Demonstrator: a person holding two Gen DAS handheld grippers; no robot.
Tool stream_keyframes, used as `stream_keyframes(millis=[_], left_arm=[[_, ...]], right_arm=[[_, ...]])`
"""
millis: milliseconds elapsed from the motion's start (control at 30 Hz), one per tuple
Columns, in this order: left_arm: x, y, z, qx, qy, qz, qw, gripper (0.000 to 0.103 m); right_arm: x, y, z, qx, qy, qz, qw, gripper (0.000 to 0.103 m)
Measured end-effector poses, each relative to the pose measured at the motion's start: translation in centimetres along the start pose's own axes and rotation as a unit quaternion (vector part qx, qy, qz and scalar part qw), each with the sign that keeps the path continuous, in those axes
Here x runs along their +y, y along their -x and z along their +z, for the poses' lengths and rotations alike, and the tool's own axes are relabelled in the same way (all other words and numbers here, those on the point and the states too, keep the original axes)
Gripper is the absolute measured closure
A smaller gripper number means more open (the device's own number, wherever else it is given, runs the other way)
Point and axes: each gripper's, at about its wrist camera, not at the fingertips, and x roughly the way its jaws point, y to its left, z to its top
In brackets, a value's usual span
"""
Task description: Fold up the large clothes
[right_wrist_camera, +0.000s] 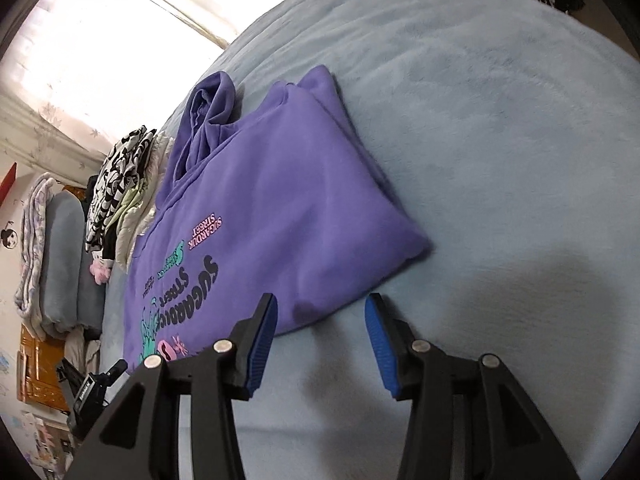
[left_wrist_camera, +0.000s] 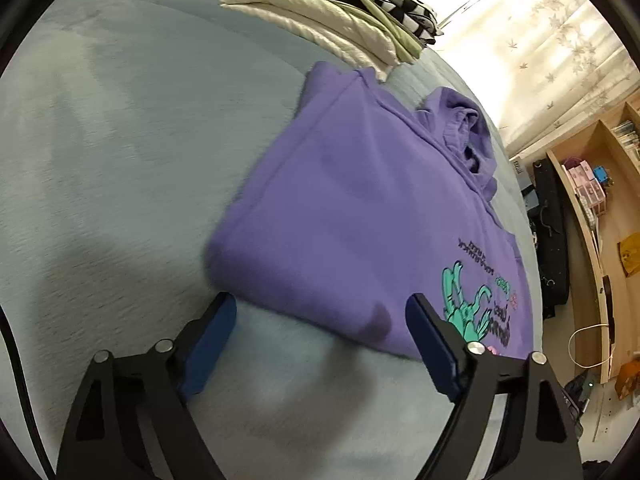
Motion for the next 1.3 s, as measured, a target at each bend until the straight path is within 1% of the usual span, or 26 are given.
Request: stream_keyframes(millis=[67, 133, 300, 333, 367, 400, 467, 533, 567, 633, 733, 800, 867, 933, 1100, 1167, 1200, 1267, 1300], left_arm=[[-0.4, -0.9, 0.6, 0.0, -0.002, 0.004, 1.0, 0.017], [-0.8, -2.0, 1.1, -0.002, -0.005, 0.008, 0.9999, 0.017], [-1.7, -3.5, 2.6, -0.032, -0.006, 0.017, 0.9993, 0.016], [-2.0, -3.6, 2.9, -0.041, -0.004, 0.02, 0.9989, 0.022], [-2.3, -3.6, 3.3, -0.054, -0.001, 0.027, 0.9982, 0.034], [-2.5, -3.7, 3.6, -0.062, 0.002, 0.035, 0.9974, 0.042], [-2.4, -3.6, 4.0, -0.075, 0.015, 0.044, 0.9961, 0.073], [-2.2, -3.0, 4.1, -0.088, 0.023, 0.034, 0.9953, 0.08], [-2.4, -2.9, 4.1, -0.092, 0.018, 0.035, 0.995, 0.082], [-2.7, -2.3, 3.8, -0.103, 0.005, 0.044, 0.9937, 0.084], [-4.1, -0.7, 3.0, -0.129, -0.021, 0.066, 0.9892, 0.086], [-4.9, 0.3, 2.7, -0.139, -0.031, 0.07, 0.9873, 0.087], [-5.2, 1.3, 2.4, -0.139, -0.03, 0.069, 0.9874, 0.087], [-5.3, 2.3, 1.8, -0.135, -0.029, 0.071, 0.9878, 0.087], [-4.8, 4.1, 0.5, -0.11, -0.028, 0.071, 0.991, 0.087], [-4.5, 4.2, 0.3, -0.096, -0.035, 0.079, 0.9916, 0.086], [-4.3, 3.9, 0.3, -0.083, -0.041, 0.084, 0.9922, 0.086], [-3.5, 3.4, 0.6, -0.053, -0.029, 0.087, 0.9944, 0.077], [-3.1, 3.4, 0.7, -0.04, -0.024, 0.093, 0.9946, 0.074]], right_arm=[[0.3, -0.8, 0.2, 0.001, -0.001, -0.002, 1.0, 0.057], [0.6, -1.8, 0.7, 0.0, -0.001, -0.003, 1.0, 0.054], [1.2, -3.1, 1.8, -0.016, -0.004, 0.004, 1.0, 0.054], [1.3, -3.2, 2.0, -0.019, -0.003, 0.006, 1.0, 0.054], [1.4, -3.4, 2.1, -0.021, -0.002, 0.005, 1.0, 0.054], [1.5, -3.5, 2.2, -0.022, 0.0, 0.005, 1.0, 0.054], [1.6, -3.4, 2.1, -0.029, 0.008, 0.003, 1.0, 0.057], [1.9, -3.2, 2.0, -0.038, 0.022, -0.008, 0.999, 0.07], [2.0, -3.0, 2.0, -0.04, 0.028, -0.014, 0.999, 0.071], [2.0, -2.8, 2.0, -0.044, 0.034, -0.015, 0.998, 0.079], [2.7, -2.0, 1.9, -0.057, 0.049, -0.019, 0.997, 0.086], [3.4, -1.0, 1.7, -0.074, 0.059, -0.021, 0.995, 0.087], [3.9, 0.3, 1.5, -0.089, 0.066, -0.021, 0.994, 0.088], [3.9, 1.3, 1.4, -0.095, 0.062, -0.016, 0.993, 0.089], [3.5, 3.2, 0.6, -0.085, 0.057, -0.006, 0.995, 0.089], [3.3, 3.6, -0.1, -0.075, 0.062, -0.009, 0.995, 0.089], [3.3, 3.5, -0.6, -0.066, 0.072, -0.015, 0.995, 0.088], [3.1, 2.9, -1.1, -0.037, 0.085, -0.033, 0.995, 0.084], [2.7, 2.7, -1.2, -0.022, 0.08, -0.044, 0.996, 0.082]])
